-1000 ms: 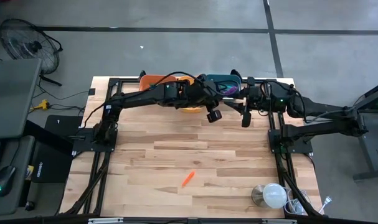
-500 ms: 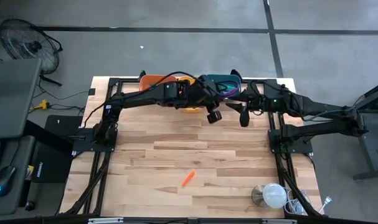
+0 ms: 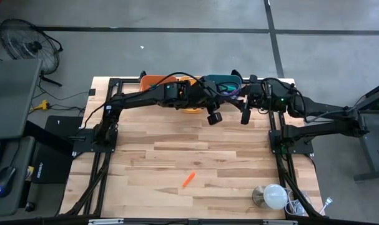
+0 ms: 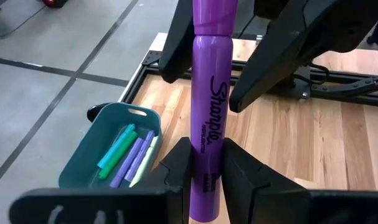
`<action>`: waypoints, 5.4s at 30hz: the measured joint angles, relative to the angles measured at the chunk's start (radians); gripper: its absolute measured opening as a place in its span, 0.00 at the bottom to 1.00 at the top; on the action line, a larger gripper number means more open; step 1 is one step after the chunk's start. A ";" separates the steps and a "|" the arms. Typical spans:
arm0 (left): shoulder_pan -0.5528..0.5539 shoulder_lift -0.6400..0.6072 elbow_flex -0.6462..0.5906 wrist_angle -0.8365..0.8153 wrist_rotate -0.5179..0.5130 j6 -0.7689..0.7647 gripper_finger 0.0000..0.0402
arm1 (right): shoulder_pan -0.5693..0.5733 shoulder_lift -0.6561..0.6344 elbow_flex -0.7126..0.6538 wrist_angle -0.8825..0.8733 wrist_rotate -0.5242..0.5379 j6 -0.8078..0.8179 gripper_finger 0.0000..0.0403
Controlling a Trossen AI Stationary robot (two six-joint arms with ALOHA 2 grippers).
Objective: Pick & Place Markers
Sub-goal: Put the dark purple highlighter into the blue bin, then put the orange pen into the yellow bin
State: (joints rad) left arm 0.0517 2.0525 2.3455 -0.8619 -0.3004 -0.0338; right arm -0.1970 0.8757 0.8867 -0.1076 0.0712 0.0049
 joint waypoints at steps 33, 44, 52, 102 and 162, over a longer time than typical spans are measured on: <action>0.001 -0.051 0.004 -0.254 -0.182 0.033 0.54 | -0.065 0.010 0.000 -0.166 -0.010 0.084 0.14; 0.057 -0.111 0.002 -0.576 -0.232 -0.016 0.46 | -0.245 0.213 0.159 -0.382 -0.139 -0.004 0.14; 0.126 -0.108 -0.041 -0.600 -0.124 -0.009 0.44 | -0.354 0.531 0.403 -0.648 -0.121 -0.171 0.14; 0.164 -0.995 -1.458 0.489 0.387 -0.177 0.44 | -0.454 1.223 0.833 -1.046 0.185 -0.325 0.42; -0.431 -0.168 -0.887 0.145 0.099 -0.946 0.44 | 0.613 -0.144 -0.261 -0.252 0.404 0.436 0.38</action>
State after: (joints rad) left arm -0.3790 1.8843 1.4587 -0.7172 -0.2012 -0.9794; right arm 0.4163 0.7316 0.6255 -0.3599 0.4753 0.4408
